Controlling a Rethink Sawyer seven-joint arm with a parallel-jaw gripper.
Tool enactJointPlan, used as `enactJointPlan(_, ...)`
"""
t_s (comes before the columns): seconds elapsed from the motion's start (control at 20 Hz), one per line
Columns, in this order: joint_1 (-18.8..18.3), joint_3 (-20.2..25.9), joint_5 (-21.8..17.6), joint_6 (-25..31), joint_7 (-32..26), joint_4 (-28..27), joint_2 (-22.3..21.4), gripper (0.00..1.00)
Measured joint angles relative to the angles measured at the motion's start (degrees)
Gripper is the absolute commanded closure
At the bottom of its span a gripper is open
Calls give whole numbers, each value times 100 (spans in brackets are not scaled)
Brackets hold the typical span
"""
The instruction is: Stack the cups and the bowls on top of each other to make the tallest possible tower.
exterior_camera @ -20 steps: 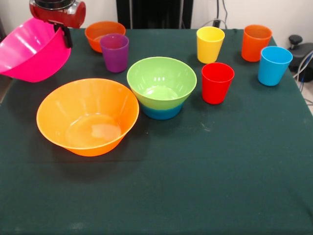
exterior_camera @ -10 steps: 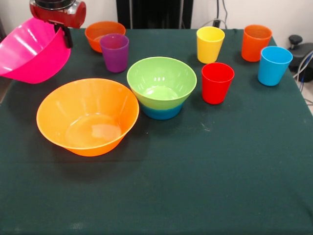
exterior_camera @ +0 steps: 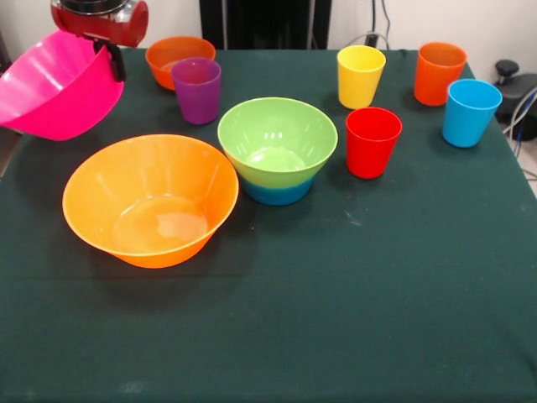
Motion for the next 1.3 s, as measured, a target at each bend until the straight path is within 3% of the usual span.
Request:
enactJointPlan(0.65, 138, -1, 253, 86, 0, 16, -256, 100)
enactJointPlan(1.3, 522, -1, 598, 366, 0, 17, -374, 100)
